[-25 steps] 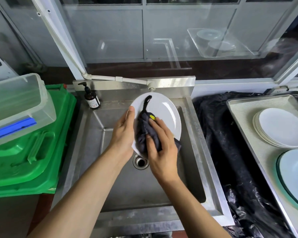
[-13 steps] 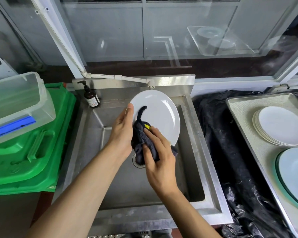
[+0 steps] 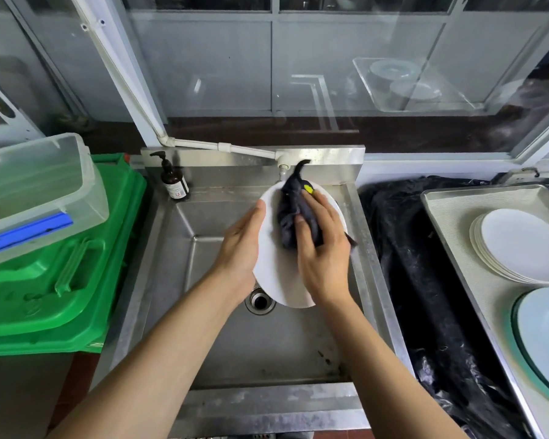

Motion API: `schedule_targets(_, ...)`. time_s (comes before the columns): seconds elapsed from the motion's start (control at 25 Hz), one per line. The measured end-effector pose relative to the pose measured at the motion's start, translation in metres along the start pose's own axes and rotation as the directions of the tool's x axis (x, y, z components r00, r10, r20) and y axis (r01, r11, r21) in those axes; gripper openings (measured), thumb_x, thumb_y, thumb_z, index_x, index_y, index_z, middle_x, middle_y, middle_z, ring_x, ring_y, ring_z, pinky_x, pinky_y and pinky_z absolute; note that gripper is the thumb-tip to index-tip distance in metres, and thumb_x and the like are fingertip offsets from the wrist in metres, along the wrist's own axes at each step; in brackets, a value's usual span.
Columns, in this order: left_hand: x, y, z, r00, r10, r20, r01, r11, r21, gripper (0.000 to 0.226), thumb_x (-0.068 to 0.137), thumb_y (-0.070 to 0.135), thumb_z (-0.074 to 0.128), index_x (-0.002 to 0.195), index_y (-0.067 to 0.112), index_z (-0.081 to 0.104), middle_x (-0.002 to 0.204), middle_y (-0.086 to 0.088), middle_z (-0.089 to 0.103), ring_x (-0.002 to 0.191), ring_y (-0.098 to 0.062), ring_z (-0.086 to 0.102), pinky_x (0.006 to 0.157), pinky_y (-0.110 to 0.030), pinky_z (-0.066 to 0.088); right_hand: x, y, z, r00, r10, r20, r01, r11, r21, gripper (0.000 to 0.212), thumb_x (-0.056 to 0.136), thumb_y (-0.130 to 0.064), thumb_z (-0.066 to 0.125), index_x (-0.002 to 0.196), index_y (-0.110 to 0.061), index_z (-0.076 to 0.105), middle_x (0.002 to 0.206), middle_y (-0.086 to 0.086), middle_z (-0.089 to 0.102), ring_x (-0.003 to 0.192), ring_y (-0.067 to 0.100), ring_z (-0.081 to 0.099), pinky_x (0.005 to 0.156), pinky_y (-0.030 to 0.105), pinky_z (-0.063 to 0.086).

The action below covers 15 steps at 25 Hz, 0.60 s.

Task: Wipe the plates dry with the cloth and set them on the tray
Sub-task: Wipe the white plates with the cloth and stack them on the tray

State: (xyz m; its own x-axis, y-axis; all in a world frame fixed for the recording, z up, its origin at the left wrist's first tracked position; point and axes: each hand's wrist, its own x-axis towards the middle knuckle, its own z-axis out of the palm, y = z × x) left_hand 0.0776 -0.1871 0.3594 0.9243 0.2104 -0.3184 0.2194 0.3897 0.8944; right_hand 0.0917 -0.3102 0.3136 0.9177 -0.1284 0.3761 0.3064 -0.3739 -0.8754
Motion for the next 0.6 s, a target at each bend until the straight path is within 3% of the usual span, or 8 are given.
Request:
schedule_targets(0.16,0.006,0.009,-0.001,0.996,-0.025,-0.084,0.020,0.998,-0.061,0.035,0.098,0.036,0.062,0.074,0.019,0.081,0.080,-0.002,0.079,0.073,-0.014,0.076,0.060,-0.025,0.060,-0.037,-0.013,0.011,0.980,-0.094,0.173,0.089,0.995,0.035,0.043,0.099,-0.015,0.063,0.141,-0.021,0.061,0.154,-0.008,0.050,0.148,0.005,0.035,0.123,0.028,0.028)
schedule_targets(0.24,0.008,0.011,-0.008,0.995,-0.040,-0.094,0.037,0.999,-0.033,0.033,0.096,0.043,0.063,0.076,0.023,0.081,0.082,-0.007,0.078,0.072,-0.019,0.076,0.057,-0.028,0.058,-0.063,-0.011,0.010,0.976,-0.091,0.197,0.079,0.994,0.071,0.042,0.099,-0.019,0.061,0.141,-0.024,0.060,0.154,-0.011,0.049,0.149,0.006,0.035,0.122,0.028,0.029)
schedule_targets(0.4,0.004,0.004,-0.009,0.996,-0.052,-0.078,0.050,0.998,-0.030,0.028,0.099,0.037,0.059,0.092,0.019,0.078,0.096,-0.005,0.079,0.092,-0.020,0.075,0.077,-0.030,0.060,-0.043,-0.012,0.015,0.986,0.024,0.162,-0.034,0.998,0.059,0.042,0.100,-0.014,0.062,0.141,-0.023,0.061,0.153,-0.006,0.050,0.147,0.001,0.036,0.123,0.029,0.028)
schedule_targets(0.52,-0.001,0.003,-0.004,0.999,-0.014,-0.029,0.012,0.998,-0.063,0.027,0.103,0.028,0.053,0.096,0.020,0.078,0.097,0.002,0.079,0.092,-0.012,0.075,0.070,-0.021,0.058,-0.011,-0.020,0.020,0.993,0.069,0.094,-0.076,0.995,0.067,0.042,0.101,-0.012,0.060,0.142,-0.021,0.061,0.152,-0.002,0.051,0.146,0.006,0.039,0.122,0.035,0.029)
schedule_targets(0.6,0.001,0.006,-0.003,0.998,-0.013,-0.054,0.009,0.998,-0.065,0.027,0.102,0.030,0.056,0.093,0.019,0.079,0.096,-0.001,0.079,0.092,-0.015,0.075,0.073,-0.025,0.060,-0.015,-0.023,0.020,0.994,0.027,0.106,-0.033,0.998,0.060,0.042,0.101,-0.012,0.061,0.142,-0.021,0.061,0.153,-0.003,0.051,0.146,0.006,0.037,0.123,0.034,0.028)
